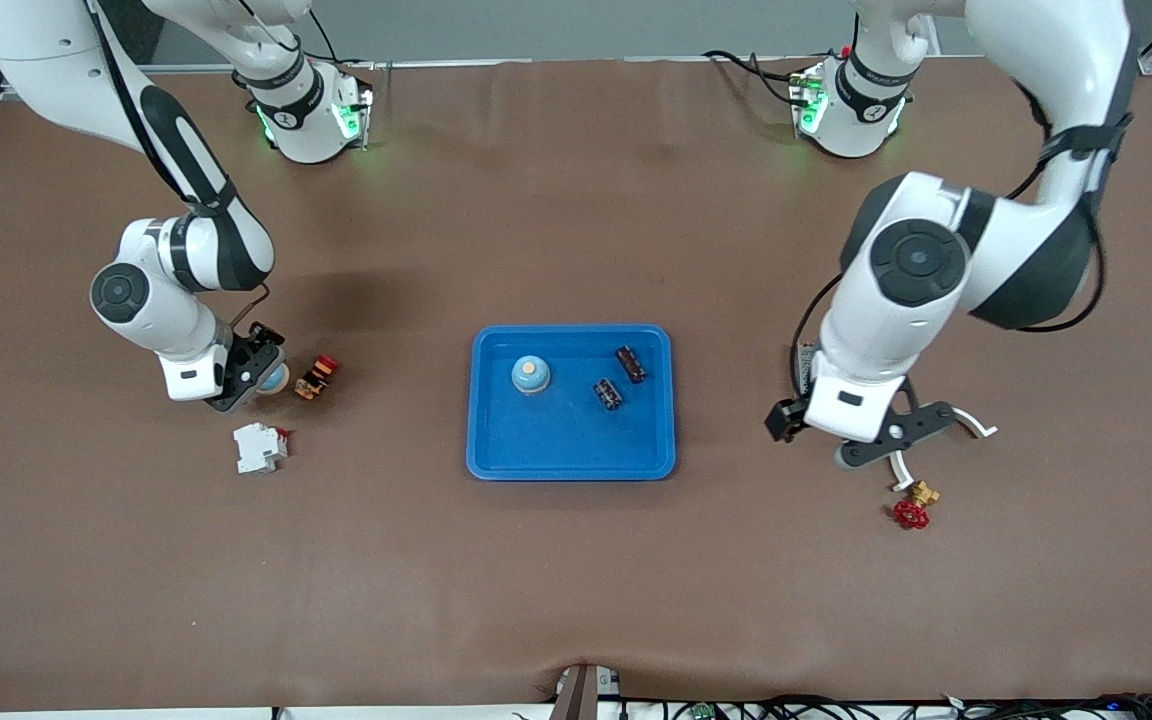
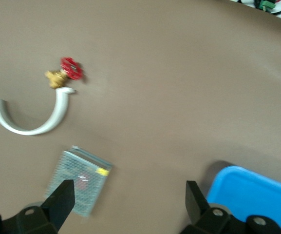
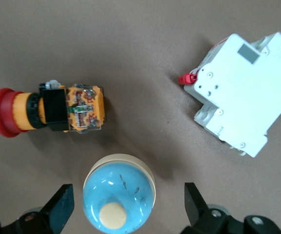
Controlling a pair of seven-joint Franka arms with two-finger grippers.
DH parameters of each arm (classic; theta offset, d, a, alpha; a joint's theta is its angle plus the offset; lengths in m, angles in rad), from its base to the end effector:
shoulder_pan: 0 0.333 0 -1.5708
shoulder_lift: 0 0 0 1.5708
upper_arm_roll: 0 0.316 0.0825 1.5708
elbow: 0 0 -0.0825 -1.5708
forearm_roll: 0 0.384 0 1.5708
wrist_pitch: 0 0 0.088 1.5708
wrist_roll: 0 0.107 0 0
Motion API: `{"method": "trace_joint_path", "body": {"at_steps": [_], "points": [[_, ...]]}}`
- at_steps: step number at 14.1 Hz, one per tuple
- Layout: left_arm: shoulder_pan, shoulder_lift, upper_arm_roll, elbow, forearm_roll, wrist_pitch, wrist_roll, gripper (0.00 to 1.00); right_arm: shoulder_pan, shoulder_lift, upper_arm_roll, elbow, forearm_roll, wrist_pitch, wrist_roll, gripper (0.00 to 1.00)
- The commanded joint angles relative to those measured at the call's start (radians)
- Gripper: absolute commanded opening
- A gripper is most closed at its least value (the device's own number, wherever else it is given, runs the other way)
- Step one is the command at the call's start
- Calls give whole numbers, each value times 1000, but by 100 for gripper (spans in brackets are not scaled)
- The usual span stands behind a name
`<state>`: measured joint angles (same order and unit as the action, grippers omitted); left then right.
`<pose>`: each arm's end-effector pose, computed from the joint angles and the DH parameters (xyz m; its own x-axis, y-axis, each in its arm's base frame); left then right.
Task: Place electrolytic capacitor and blue bell in tray
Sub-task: 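Grasp the second blue bell with the right gripper while the left gripper retracts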
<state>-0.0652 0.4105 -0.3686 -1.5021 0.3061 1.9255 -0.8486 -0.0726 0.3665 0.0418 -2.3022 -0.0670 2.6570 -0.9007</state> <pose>0.6388 -0.2329 0.4487 0.9341 0.3309 0.1343 0.3419 -0.9372 -0.0688 0.5252 -0.0136 0.1863 0.6004 0.7995 -0.0193 0.7996 -0.6005 0.0007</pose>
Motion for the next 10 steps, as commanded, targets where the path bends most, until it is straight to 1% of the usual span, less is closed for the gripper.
{"method": "trace_joint_path", "body": {"at_steps": [1, 4, 6, 8, 9, 10], "points": [[57, -76, -12, 0, 4, -94, 138, 100, -27, 20, 20, -17, -8, 53, -18, 100], [93, -137, -13, 2, -13, -161, 239, 100, -32, 52, 20, -17, -8, 93, -20, 100], [129, -176, -12, 0, -74, -164, 284, 100, -38, 58, 20, -17, -10, 96, -20, 100], [134, -225, 3, -9, -107, -169, 347, 100, -39, 60, 20, -16, -8, 96, -20, 100], [122, -246, 35, -10, -117, -192, 379, 100, -39, 60, 20, -16, -8, 96, -20, 100], [92, -271, 80, -15, -136, -215, 410, 100, -39, 60, 20, -16, -8, 96, -18, 91]]}}
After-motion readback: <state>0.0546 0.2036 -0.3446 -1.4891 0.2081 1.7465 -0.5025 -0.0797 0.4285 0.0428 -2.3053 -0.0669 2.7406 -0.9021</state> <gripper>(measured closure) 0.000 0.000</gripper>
